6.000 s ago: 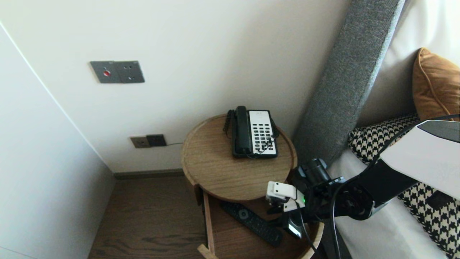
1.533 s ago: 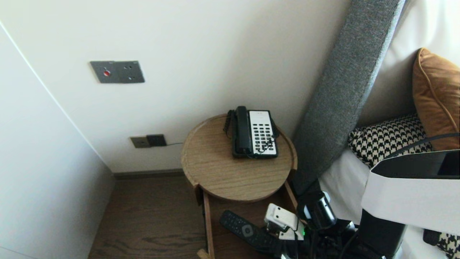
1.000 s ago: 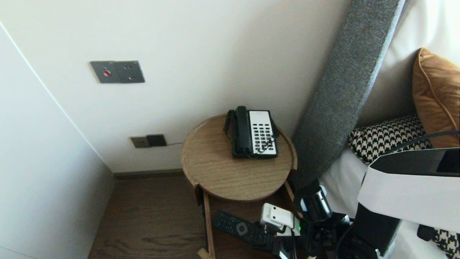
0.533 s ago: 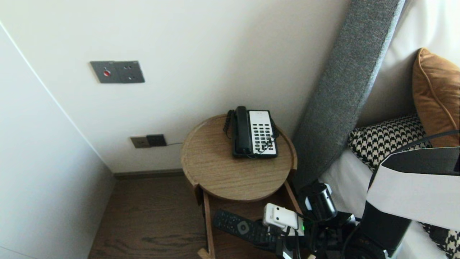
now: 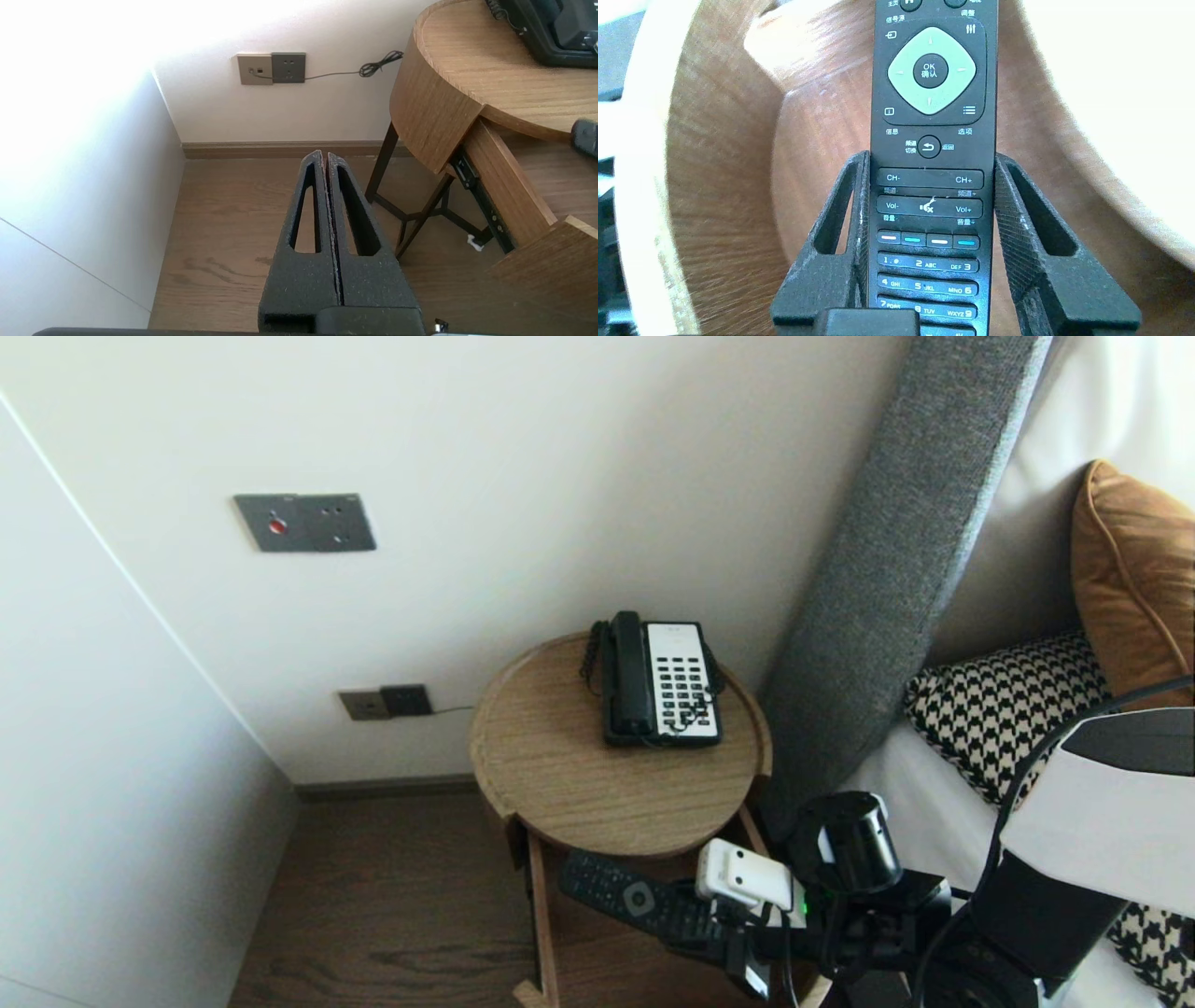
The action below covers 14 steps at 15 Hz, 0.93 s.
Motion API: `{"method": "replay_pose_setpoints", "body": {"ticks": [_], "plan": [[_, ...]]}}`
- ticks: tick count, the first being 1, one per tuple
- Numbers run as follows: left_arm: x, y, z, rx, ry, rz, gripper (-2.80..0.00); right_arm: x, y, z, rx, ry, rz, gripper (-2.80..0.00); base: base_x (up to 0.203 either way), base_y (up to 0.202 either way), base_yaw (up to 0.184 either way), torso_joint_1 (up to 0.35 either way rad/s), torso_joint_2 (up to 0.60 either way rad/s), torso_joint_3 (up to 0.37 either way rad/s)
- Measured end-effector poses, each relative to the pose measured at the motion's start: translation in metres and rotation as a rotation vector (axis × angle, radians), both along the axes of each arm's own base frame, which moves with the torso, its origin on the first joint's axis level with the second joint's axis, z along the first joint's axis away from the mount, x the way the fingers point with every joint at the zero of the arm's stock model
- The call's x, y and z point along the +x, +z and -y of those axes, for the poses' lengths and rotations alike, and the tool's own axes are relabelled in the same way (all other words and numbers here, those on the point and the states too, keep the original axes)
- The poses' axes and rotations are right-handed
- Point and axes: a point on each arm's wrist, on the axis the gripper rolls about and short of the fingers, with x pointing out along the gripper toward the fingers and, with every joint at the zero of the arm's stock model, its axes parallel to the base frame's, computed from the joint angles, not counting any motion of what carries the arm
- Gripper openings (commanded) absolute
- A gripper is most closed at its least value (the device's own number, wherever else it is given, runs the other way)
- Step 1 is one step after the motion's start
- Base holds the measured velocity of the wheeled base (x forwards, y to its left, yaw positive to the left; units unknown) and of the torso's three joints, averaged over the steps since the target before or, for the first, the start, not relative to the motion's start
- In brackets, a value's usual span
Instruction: Take the remote control out of the drawer one by one and place them on the table
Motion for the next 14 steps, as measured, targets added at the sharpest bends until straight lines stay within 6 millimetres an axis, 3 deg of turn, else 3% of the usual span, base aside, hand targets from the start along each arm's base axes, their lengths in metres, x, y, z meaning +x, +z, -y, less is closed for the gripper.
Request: {"method": "replay_pose_setpoints", "body": {"ticks": [6,14], "plan": [[0.000,0.000,0.000,0.000,0.000,0.000,-2.80,0.021,0.025,-0.003,0.058,-0.038,0.092,-2.80,0.000,0.000,0.000,0.000,0.00,0.000],[0.000,0.000,0.000,0.000,-0.001,0.000,-2.80,0.069,0.066,-0.020,0.088,-0.110,0.220,-2.80,0.000,0.000,0.000,0.000,0.00,0.000]]}}
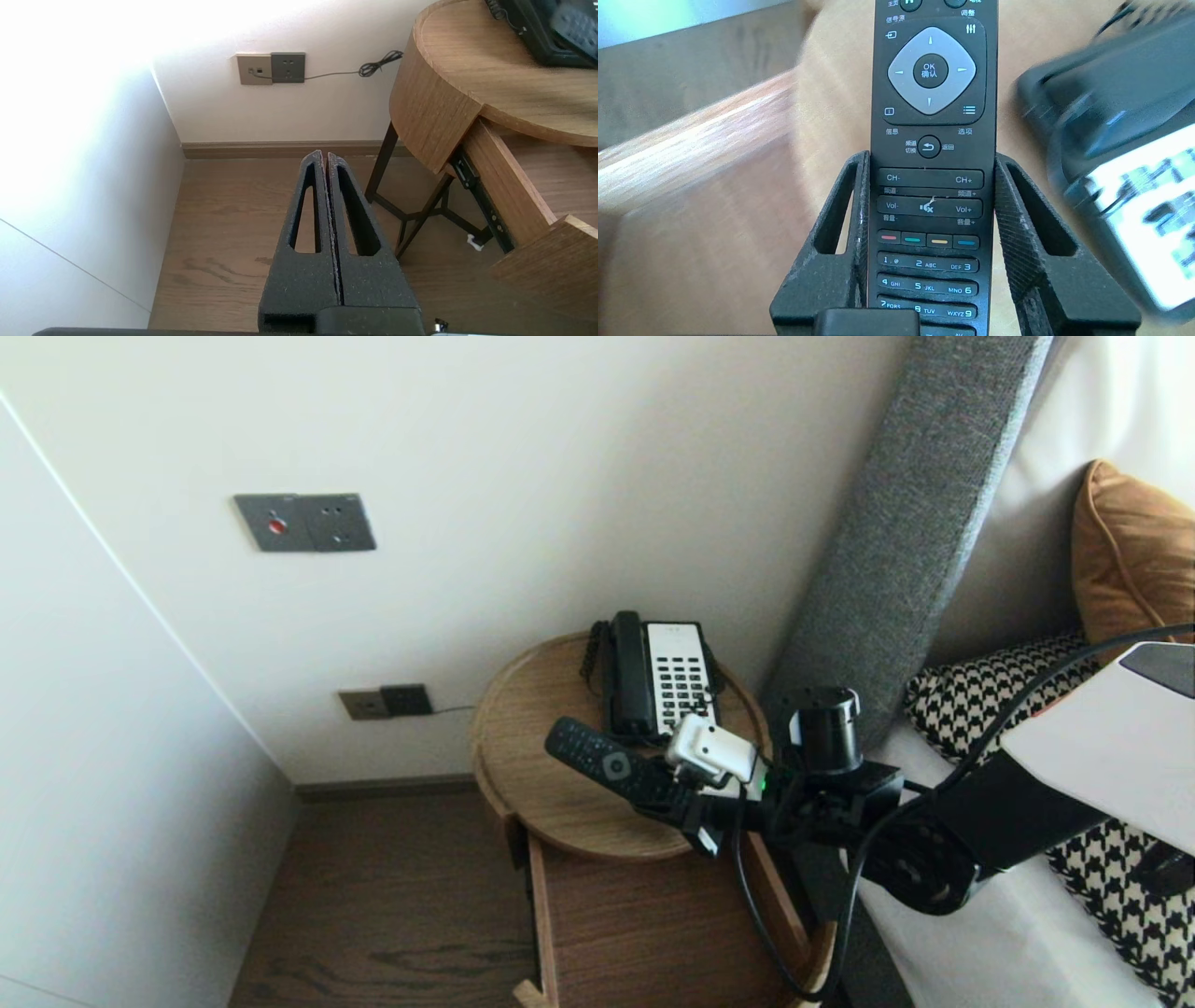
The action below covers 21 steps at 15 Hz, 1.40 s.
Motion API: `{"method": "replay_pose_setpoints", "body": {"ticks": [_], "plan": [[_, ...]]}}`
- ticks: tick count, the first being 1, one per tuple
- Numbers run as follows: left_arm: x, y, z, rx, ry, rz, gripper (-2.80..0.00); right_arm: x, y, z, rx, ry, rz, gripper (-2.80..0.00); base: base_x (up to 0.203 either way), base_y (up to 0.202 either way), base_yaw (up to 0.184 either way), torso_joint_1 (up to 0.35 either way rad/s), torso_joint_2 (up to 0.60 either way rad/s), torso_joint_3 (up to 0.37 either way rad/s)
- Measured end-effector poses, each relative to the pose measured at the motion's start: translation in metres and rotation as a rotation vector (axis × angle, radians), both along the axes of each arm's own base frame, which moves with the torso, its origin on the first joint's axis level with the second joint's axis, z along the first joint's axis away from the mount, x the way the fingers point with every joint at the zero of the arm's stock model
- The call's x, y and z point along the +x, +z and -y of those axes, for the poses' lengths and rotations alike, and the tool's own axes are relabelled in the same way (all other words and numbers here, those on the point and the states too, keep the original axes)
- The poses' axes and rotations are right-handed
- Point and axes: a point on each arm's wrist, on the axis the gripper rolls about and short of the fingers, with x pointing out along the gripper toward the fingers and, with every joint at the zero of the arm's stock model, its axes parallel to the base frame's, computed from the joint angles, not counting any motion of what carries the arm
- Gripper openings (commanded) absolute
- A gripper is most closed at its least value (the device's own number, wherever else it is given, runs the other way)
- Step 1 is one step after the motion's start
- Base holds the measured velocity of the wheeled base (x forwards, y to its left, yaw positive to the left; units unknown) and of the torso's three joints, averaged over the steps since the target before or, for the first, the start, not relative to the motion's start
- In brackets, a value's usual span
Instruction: Take the remote control out of the drawer one by one and place them on the table
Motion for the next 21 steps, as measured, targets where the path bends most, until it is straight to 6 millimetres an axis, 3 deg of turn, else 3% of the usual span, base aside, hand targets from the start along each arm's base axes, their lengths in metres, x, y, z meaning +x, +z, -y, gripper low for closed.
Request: {"method": "replay_pose_setpoints", "body": {"ticks": [5,10,15,21], "plan": [[0.000,0.000,0.000,0.000,0.000,0.000,-2.80,0.026,0.008,-0.006,-0.065,0.006,0.025,-2.80,0.000,0.000,0.000,0.000,0.00,0.000],[0.000,0.000,0.000,0.000,0.001,-0.001,-2.80,0.028,0.005,-0.009,-0.107,0.021,-0.015,-2.80,0.000,0.000,0.000,0.000,0.00,0.000],[0.000,0.000,0.000,0.000,0.001,-0.001,-2.80,0.033,0.022,-0.013,-0.161,0.029,-0.132,-2.80,0.000,0.000,0.000,0.000,0.00,0.000],[0.000,0.000,0.000,-0.001,0.001,-0.001,-2.80,0.036,0.022,-0.016,-0.185,0.030,-0.170,-2.80,0.000,0.000,0.000,0.000,0.00,0.000]]}}
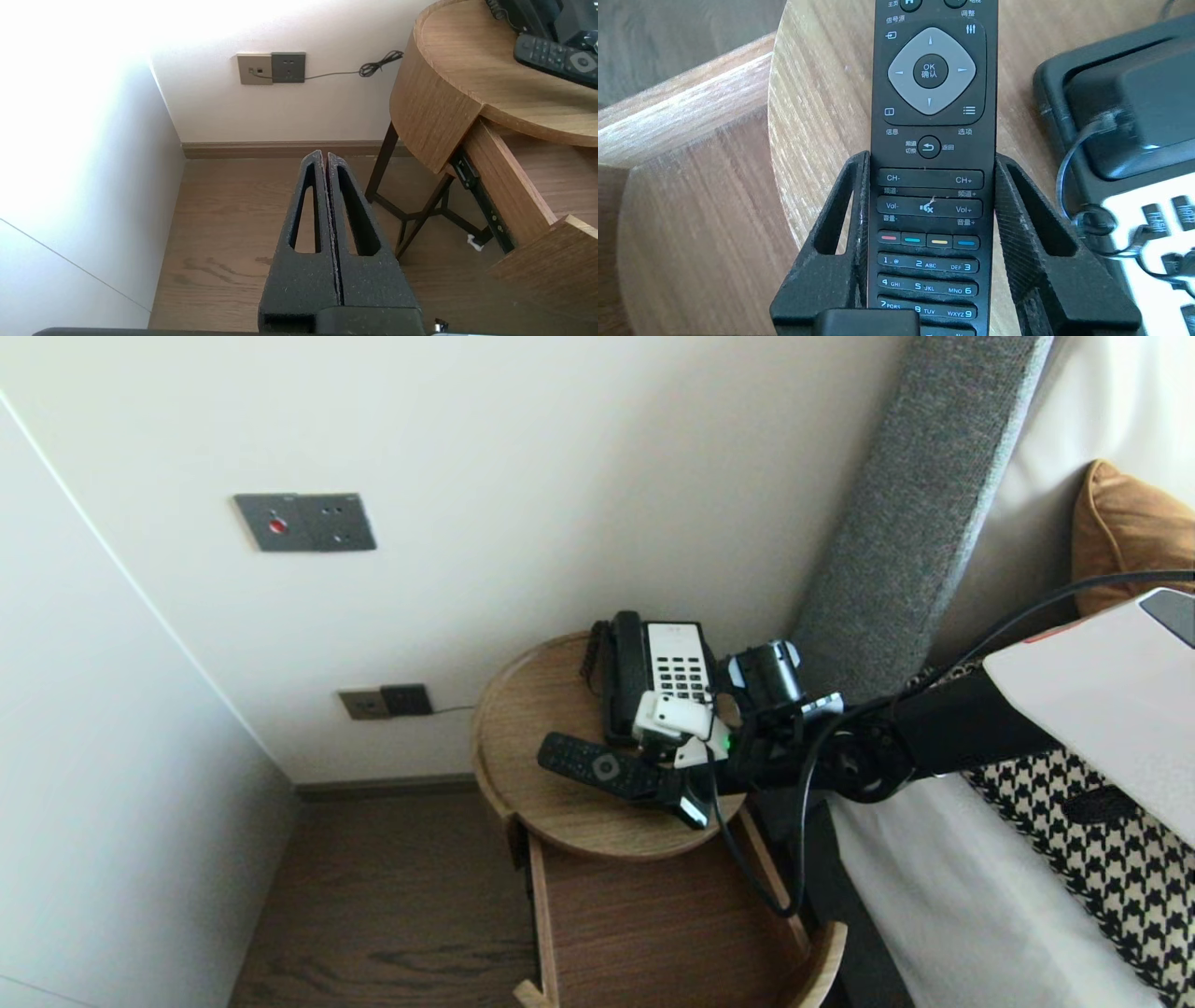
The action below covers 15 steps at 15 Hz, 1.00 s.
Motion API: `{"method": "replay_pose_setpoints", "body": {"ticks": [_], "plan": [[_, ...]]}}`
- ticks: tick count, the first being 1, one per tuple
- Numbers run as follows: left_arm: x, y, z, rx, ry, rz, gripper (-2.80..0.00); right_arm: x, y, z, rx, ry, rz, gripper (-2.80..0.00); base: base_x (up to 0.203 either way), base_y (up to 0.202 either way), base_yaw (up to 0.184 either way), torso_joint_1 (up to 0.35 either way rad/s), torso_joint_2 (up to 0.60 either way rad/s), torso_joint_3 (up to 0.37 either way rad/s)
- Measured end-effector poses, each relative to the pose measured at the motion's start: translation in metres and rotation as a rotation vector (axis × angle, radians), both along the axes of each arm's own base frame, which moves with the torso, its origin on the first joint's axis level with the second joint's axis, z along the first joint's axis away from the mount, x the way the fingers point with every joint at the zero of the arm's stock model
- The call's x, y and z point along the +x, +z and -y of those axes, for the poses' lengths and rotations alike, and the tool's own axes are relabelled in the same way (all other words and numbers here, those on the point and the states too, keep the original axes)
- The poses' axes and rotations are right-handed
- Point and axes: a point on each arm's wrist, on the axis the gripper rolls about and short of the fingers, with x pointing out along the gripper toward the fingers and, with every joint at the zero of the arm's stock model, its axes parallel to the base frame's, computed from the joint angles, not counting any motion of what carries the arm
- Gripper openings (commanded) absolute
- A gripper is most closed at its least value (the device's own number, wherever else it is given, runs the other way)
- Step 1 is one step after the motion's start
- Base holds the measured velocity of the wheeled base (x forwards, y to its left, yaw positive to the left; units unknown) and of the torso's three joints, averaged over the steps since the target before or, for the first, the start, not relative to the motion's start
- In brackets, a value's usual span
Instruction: Take the remote control out of the drawer one by one and place them on the table
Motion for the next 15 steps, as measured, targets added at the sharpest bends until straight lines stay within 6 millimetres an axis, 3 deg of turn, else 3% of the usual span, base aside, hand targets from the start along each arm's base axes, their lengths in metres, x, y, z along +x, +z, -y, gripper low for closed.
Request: {"method": "replay_pose_setpoints", "body": {"ticks": [14,15], "plan": [[0.000,0.000,0.000,0.000,0.000,0.000,-2.80,0.006,-0.019,-0.003,-0.021,0.000,-0.031,-2.80,0.000,0.000,0.000,0.000,0.00,0.000],[0.000,0.000,0.000,0.001,-0.001,0.000,-2.80,0.006,-0.019,-0.004,-0.021,0.000,-0.031,0.00,0.000,0.000,0.000,0.000,0.00,0.000]]}}
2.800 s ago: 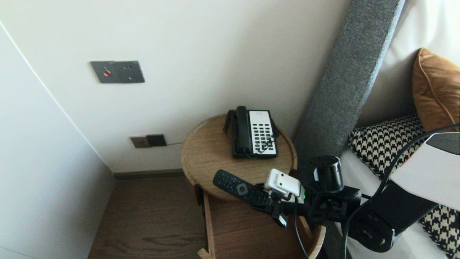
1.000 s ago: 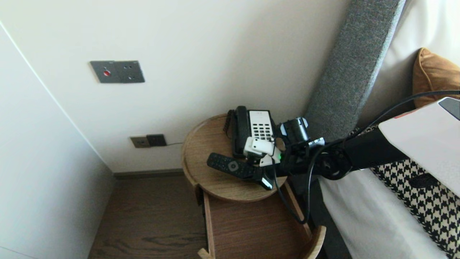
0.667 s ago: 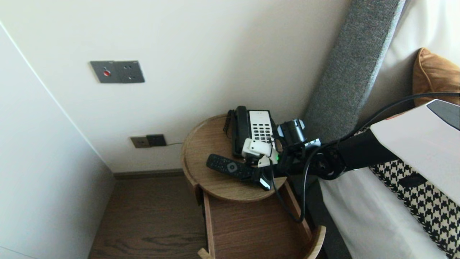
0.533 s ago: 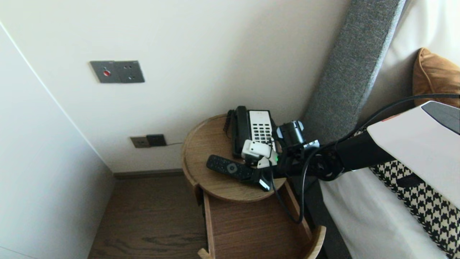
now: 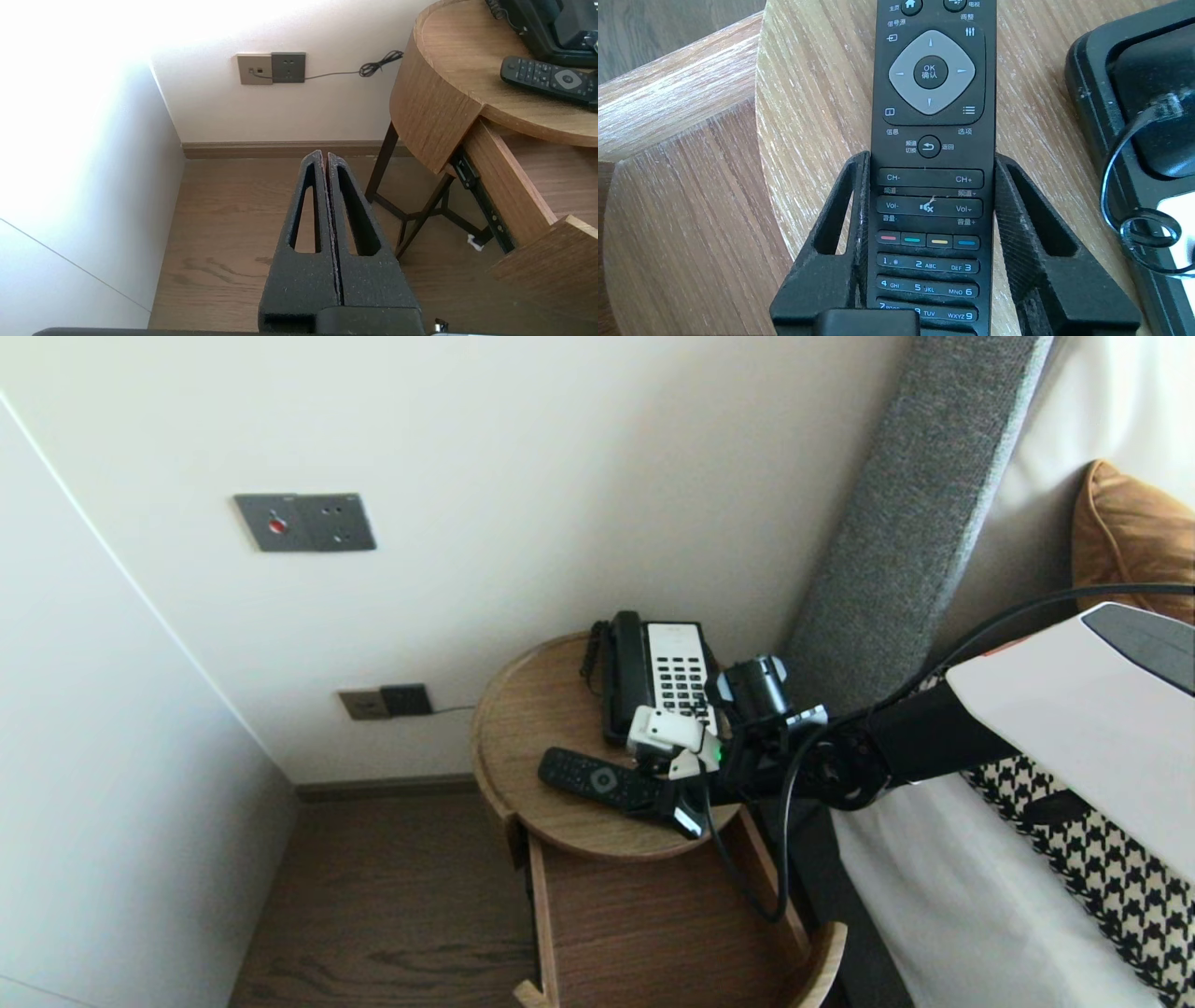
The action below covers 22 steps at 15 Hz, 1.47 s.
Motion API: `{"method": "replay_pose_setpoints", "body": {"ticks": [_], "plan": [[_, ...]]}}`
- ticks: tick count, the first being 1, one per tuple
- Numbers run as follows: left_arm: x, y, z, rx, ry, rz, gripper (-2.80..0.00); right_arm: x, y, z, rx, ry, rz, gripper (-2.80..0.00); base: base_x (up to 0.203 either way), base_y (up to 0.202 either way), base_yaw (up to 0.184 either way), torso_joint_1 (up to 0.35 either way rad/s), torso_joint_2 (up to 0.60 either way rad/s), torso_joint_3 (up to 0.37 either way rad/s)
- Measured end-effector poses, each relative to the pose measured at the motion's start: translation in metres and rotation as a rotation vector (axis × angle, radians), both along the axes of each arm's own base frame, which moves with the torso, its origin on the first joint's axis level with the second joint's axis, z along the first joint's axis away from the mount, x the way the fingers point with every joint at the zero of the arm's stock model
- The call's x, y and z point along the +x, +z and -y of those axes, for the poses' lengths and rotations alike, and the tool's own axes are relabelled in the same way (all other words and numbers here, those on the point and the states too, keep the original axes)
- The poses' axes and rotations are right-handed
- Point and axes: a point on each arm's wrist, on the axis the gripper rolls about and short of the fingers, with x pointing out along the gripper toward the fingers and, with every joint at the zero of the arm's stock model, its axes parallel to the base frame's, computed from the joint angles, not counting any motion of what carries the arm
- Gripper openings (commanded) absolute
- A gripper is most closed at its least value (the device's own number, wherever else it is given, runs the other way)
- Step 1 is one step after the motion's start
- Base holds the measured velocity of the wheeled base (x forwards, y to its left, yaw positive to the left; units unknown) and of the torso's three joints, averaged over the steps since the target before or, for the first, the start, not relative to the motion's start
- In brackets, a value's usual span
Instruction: Take the remote control out of the drawer one by one and place them on the table, then close the nightstand drawer
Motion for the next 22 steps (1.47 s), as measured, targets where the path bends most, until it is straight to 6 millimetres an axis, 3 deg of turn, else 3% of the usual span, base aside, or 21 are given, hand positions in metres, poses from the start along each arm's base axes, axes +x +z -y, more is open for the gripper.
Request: {"method": "replay_pose_setpoints", "body": {"ticks": [7,13,14,18,22], "plan": [[0.000,0.000,0.000,0.000,0.001,0.000,-2.80,-0.001,0.002,0.000,0.003,0.001,0.005,0.00,0.000,0.000,0.000,0.000,0.00,0.000],[0.000,0.000,0.000,0.000,0.001,-0.001,-2.80,-0.015,0.032,0.009,0.048,-0.018,0.025,0.00,0.000,0.000,0.000,0.000,0.00,0.000],[0.000,0.000,0.000,0.000,0.001,0.000,-2.80,-0.021,0.037,0.013,0.063,-0.033,0.011,-2.80,0.000,0.000,0.000,0.000,0.00,0.000],[0.000,0.000,0.000,0.000,0.000,0.000,-2.80,-0.057,0.048,0.036,0.110,-0.102,-0.086,-2.80,0.000,0.000,0.000,0.000,0.00,0.000],[0.000,0.000,0.000,0.000,0.001,0.000,-2.80,-0.103,0.032,0.079,0.122,-0.215,-0.239,-2.80,0.000,0.000,0.000,0.000,0.00,0.000]]}}
